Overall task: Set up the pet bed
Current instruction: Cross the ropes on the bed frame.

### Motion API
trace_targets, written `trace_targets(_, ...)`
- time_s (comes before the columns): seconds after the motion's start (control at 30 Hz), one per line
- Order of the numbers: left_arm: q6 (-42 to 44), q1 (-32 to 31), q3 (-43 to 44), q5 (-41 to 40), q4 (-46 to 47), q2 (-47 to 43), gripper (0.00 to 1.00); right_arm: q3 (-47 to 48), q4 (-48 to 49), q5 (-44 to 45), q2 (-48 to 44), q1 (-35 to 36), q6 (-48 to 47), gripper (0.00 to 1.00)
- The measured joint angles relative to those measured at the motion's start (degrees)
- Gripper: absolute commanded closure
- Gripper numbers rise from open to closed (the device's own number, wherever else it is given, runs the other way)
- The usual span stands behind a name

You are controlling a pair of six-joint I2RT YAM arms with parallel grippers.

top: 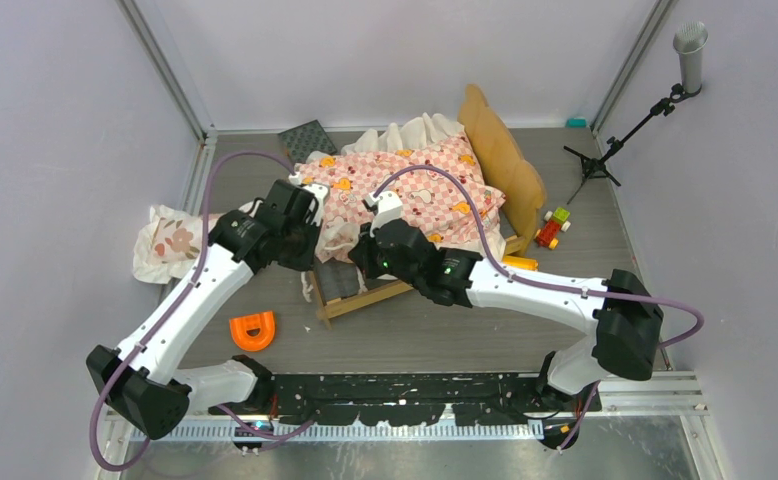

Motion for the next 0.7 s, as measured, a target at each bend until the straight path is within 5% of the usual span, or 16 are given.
trace_targets(0.7,-0.96,0.00,-3.67,0.57,2.73,-0.09,1.00,-0.87,0.52,0.00,4.63,0.00,0.37,0.99)
